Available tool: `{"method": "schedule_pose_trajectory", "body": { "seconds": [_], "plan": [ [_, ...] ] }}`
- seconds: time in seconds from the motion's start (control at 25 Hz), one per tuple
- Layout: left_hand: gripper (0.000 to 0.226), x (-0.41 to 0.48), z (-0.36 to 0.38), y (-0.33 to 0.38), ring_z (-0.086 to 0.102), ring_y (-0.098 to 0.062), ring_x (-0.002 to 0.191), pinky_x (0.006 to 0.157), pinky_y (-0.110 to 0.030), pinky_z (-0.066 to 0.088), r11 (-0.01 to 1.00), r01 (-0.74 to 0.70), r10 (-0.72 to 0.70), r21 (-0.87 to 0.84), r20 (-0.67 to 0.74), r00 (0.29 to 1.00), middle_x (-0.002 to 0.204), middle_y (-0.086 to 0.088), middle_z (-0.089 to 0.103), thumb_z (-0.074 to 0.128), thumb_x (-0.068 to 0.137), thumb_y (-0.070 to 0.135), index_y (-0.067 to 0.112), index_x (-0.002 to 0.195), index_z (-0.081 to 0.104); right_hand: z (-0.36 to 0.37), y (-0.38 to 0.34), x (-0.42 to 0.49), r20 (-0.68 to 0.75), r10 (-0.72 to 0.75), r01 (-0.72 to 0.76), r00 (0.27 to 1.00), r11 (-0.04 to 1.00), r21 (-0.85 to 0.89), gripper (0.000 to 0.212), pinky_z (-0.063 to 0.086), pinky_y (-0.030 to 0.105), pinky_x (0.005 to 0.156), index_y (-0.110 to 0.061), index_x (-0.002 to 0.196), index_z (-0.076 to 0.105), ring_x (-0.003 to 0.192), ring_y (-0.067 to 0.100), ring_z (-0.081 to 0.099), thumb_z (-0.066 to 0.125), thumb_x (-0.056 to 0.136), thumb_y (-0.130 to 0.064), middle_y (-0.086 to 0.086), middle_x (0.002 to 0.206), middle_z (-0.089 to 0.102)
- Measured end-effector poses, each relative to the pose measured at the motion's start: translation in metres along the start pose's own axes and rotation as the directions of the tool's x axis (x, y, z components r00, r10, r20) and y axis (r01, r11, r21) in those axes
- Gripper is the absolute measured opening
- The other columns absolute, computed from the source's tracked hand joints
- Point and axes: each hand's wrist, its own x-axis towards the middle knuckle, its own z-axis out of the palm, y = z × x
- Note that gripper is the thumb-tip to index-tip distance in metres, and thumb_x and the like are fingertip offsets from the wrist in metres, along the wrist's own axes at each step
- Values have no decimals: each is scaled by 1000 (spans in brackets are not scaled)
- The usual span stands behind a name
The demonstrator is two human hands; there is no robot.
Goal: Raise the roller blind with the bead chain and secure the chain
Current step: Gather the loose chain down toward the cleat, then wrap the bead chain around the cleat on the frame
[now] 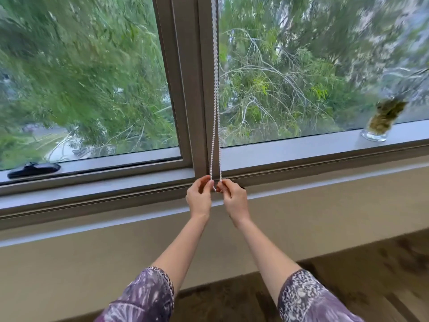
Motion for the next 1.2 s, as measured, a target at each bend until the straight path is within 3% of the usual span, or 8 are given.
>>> {"method": "schedule_pose_trajectory", "body": {
  "seconds": [0.2, 0.32, 0.44, 0.56, 0.68, 0.8, 0.96, 1.2],
  "plan": [
    [4, 5, 4, -11, 62, 0, 67, 69, -23, 46, 992, -73, 76, 105, -19, 997, 72, 6, 70, 67, 85, 17, 15, 83, 70, -2, 8, 16, 47, 38, -41, 998, 998, 54, 16, 50, 38, 76, -10, 89, 64, 80, 24, 64, 51, 95, -16, 6, 83, 71],
    [2, 5, -3, -21, 66, -16, 72, 71, -28, 50, 977, -121, 128, 174, -32, 991, 76, 1, 70, 65, 87, 14, 14, 85, 66, -10, 14, 21, 43, 59, -62, 997, 995, 76, 16, 49, 31, 77, -11, 92, 66, 83, 18, 66, 53, 94, -19, 5, 86, 73],
    [3, 0, -10, -26, 67, -18, 76, 75, -30, 52, 971, -140, 151, 192, -46, 987, 78, 2, 70, 66, 85, 13, 15, 87, 65, -26, 28, 27, -57, 89, -85, 994, 993, 80, 17, 49, 26, 76, -10, 98, 68, 84, 15, 66, 53, 94, -18, 5, 90, 74],
    [5, -3, -13, -27, 67, -14, 75, 76, -29, 55, 970, -128, 140, 205, -45, 989, 79, 4, 70, 69, 83, 16, 18, 87, 66, -45, 50, 37, -132, 160, -166, 978, 986, -32, 16, 46, 27, 74, -7, 98, 68, 83, 22, 64, 54, 91, -11, 11, 92, 72],
    [4, -5, -13, -26, 67, -15, 75, 76, -32, 56, 974, -106, 121, 198, -63, 991, 79, 2, 71, 69, 83, 17, 15, 86, 67, -56, 73, 48, 4, 270, -262, 963, 936, -235, 18, 47, 32, 85, -3, 100, 68, 96, 31, 63, 56, 87, -5, 16, 101, 70],
    [4, -5, -12, -25, 66, -16, 76, 76, -33, 56, 972, -107, 121, 208, -57, 991, 80, 0, 71, 69, 84, 16, 13, 86, 67, -54, 79, 51, 144, 326, -260, 934, 900, -350, 23, 50, 39, 93, -8, 105, 68, 101, 31, 62, 58, 85, -6, 13, 107, 68],
    [3, -5, -11, -25, 66, -12, 74, 74, -32, 56, 973, -95, 110, 210, -61, 992, 80, 4, 71, 69, 84, 18, 18, 85, 66, -43, 77, 51, 229, 305, -173, 924, 872, -458, 19, 52, 39, 83, -13, 99, 66, 94, 33, 62, 58, 82, -8, 12, 101, 67],
    [3, -8, -3, -27, 67, -16, 72, 72, -33, 56, 973, -97, 115, 211, -75, 990, 78, 0, 73, 69, 83, 17, 17, 84, 65, -34, 86, 45, 182, 220, -91, 958, 839, -537, 4, 41, 37, 66, -8, 83, 52, 88, 39, 57, 53, 79, -8, 18, 89, 65]
  ]
}}
